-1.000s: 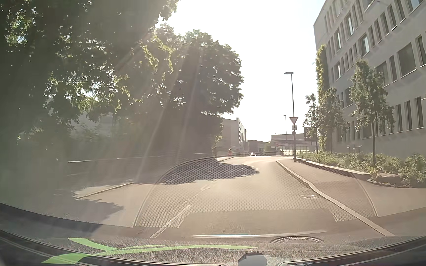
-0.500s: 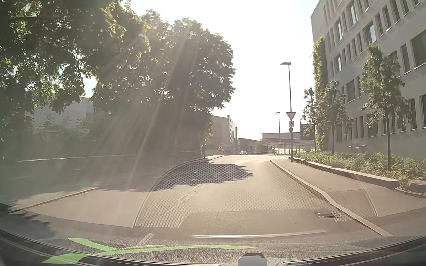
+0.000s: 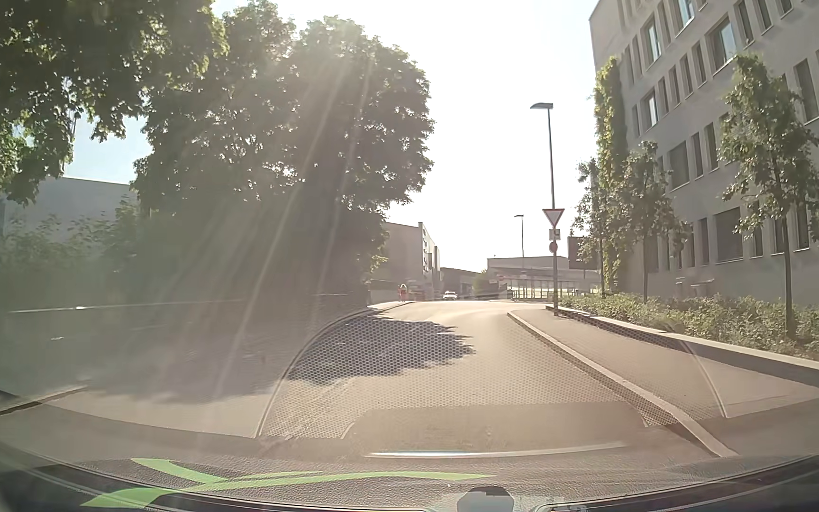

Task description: Follow the waypoints while adhering to traffic rules and regulations

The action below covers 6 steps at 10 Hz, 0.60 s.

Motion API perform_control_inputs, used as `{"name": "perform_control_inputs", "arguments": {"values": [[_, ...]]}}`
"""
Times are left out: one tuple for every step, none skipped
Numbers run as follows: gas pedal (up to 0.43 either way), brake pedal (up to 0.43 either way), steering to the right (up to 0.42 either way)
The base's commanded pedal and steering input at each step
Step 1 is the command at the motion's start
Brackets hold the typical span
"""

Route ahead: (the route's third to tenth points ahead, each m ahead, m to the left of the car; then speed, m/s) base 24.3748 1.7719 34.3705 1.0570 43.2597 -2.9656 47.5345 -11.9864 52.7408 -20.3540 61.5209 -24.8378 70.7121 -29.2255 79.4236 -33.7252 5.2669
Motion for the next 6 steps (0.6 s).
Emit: {"name": "perform_control_inputs", "arguments": {"values": [[0.059,0.0,0.025],[0.079,0.0,0.025],[0.079,0.0,0.023],[0.079,0.0,0.023],[0.079,0.0,0.02],[0.079,0.0,0.02]]}}
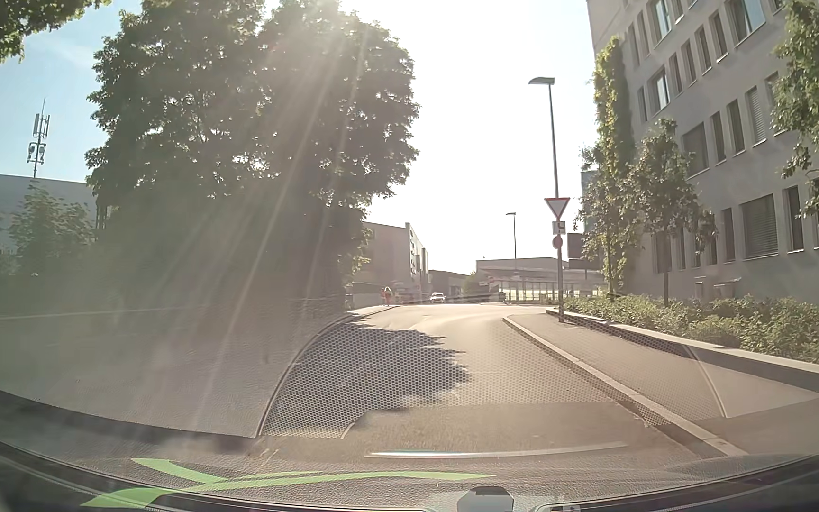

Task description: Follow the waypoints while adhering to traffic rules and regulations

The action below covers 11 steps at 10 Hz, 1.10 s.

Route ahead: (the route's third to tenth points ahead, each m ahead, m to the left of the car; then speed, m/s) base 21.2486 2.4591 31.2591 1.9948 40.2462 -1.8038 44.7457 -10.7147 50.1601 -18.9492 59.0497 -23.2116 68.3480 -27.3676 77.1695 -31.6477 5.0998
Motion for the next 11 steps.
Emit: {"name": "perform_control_inputs", "arguments": {"values": [[0.079,0.0,0.018],[0.079,0.0,0.015],[0.079,0.0,0.013],[0.079,0.0,0.013],[0.079,0.0,0.013],[0.079,0.0,0.012],[0.079,0.0,0.012],[0.079,0.0,0.011],[0.079,0.0,0.011],[0.079,0.0,0.011],[0.079,0.0,0.011]]}}
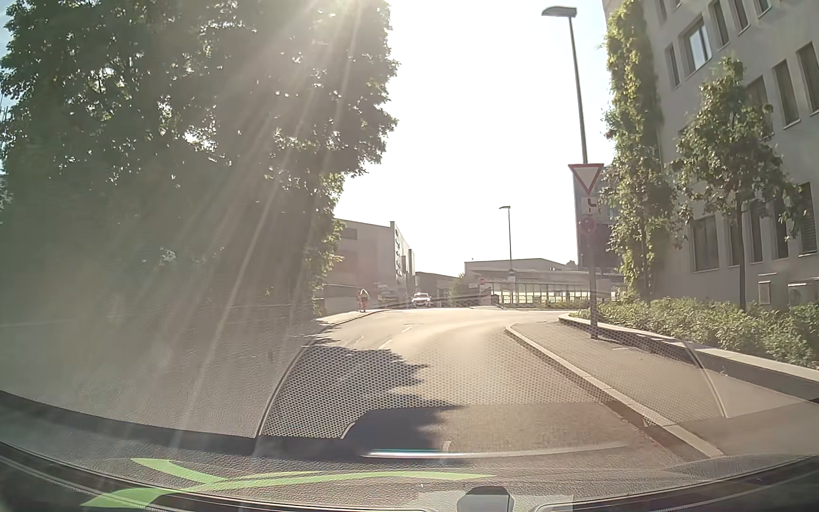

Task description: Follow the waypoints while adhering to traffic rules and regulations

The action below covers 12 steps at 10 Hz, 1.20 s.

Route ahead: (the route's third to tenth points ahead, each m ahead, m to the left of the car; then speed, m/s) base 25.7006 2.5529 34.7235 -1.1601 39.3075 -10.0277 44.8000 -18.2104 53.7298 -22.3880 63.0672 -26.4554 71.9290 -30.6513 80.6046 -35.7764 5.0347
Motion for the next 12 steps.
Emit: {"name": "perform_control_inputs", "arguments": {"values": [[0.079,0.0,0.011],[0.079,0.0,0.01],[0.079,0.0,0.01],[0.079,0.0,0.01],[0.079,0.0,0.01],[0.079,0.0,0.009],[0.079,0.0,0.008],[0.079,0.0,0.008],[0.079,0.0,0.008],[0.079,0.0,0.005],[0.079,0.0,0.002],[0.079,0.0,-0.002]]}}
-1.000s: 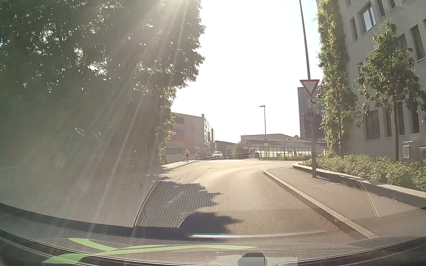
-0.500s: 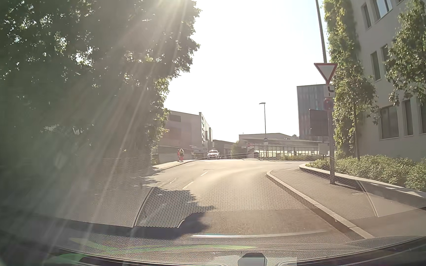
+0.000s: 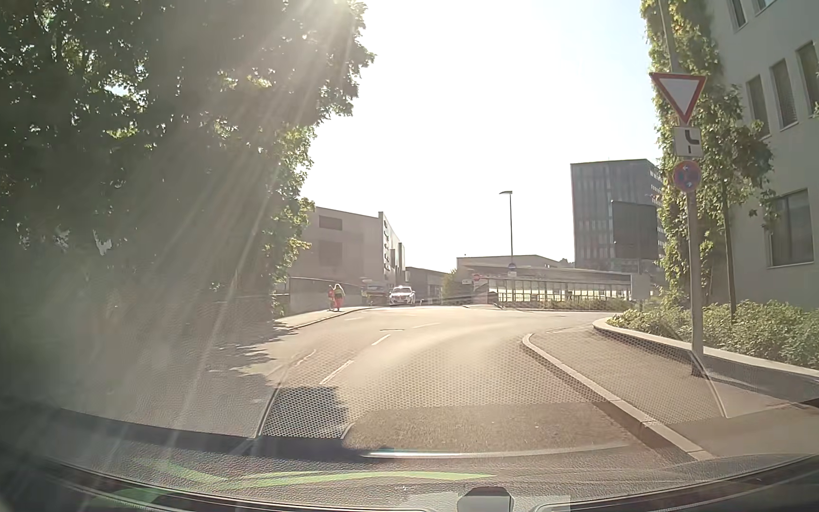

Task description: Follow the waypoints while adhering to traffic rules and regulations

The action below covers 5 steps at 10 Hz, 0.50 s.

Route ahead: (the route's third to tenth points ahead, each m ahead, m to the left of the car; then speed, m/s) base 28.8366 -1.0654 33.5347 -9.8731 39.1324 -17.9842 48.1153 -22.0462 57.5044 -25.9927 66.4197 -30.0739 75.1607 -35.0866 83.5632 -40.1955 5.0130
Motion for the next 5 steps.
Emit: {"name": "perform_control_inputs", "arguments": {"values": [[0.067,0.0,-0.004],[0.067,0.0,-0.003],[0.067,0.0,-0.003],[0.067,0.0,-0.003],[0.067,0.0,-0.004]]}}
